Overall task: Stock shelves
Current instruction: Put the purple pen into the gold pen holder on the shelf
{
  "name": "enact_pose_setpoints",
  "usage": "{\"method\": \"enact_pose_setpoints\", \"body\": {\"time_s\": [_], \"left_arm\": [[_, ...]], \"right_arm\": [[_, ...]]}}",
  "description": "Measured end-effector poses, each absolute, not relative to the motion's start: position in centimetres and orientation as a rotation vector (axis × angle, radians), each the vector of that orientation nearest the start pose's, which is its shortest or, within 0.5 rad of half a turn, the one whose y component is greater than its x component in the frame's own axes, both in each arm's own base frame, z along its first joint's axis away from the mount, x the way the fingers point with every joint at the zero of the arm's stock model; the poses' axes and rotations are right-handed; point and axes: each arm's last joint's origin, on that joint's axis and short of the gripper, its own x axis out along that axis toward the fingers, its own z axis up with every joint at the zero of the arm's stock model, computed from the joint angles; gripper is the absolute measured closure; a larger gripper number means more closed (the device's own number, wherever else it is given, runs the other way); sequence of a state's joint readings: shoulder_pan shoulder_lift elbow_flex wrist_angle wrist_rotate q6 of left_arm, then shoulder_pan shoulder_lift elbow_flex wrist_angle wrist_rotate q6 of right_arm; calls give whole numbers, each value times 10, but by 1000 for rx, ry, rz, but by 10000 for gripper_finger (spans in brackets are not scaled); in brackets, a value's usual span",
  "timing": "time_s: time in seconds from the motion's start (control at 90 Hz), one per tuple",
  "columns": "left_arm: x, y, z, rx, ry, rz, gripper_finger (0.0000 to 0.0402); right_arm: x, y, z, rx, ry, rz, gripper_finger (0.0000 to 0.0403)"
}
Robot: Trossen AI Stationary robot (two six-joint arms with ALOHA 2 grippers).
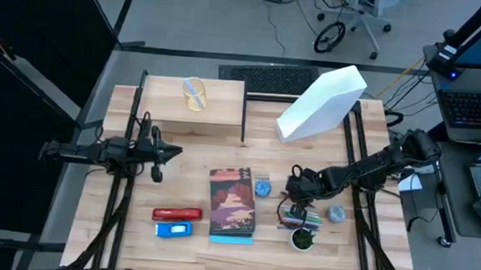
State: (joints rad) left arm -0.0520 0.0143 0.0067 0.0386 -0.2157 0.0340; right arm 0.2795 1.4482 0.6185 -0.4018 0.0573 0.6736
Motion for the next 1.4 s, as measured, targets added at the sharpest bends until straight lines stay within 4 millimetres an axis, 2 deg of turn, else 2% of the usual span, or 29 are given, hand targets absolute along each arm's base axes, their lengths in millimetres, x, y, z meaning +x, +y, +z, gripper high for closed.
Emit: {"method": "enact_pose_setpoints", "body": {"time_s": [0.3, 0.5, 0.567, 0.644, 0.778, 0.956, 1.122, 1.211, 1.322, 1.4], "left_arm": [[98, 1, 169, 30, -29, 164, 379], [98, 1, 169, 30, -29, 164, 379], [98, 1, 169, 30, -29, 164, 379], [98, 1, 169, 30, -29, 164, 379], [98, 1, 169, 30, -29, 165, 379], [98, 1, 169, 30, -29, 164, 379], [98, 1, 169, 30, -29, 164, 379], [98, 1, 169, 34, -29, 165, 379], [98, 1, 169, 37, -29, 168, 379], [98, 1, 169, 36, -29, 172, 379]], "right_arm": [[238, 49, 183, 397, 1009, -174, 399], [255, 29, 215, 377, 844, -184, 400], [257, 23, 220, 366, 825, -191, 400], [257, 19, 219, 404, 839, -210, 401], [253, 18, 208, 586, 945, -287, 400], [259, 30, 191, 769, 1043, -317, 354], [269, 49, 172, 767, 1075, -299, 299], [269, 52, 163, 815, 1103, -383, 275], [267, 48, 157, 832, 1106, -508, 264], [267, 48, 157, 825, 1086, -536, 266]]}}
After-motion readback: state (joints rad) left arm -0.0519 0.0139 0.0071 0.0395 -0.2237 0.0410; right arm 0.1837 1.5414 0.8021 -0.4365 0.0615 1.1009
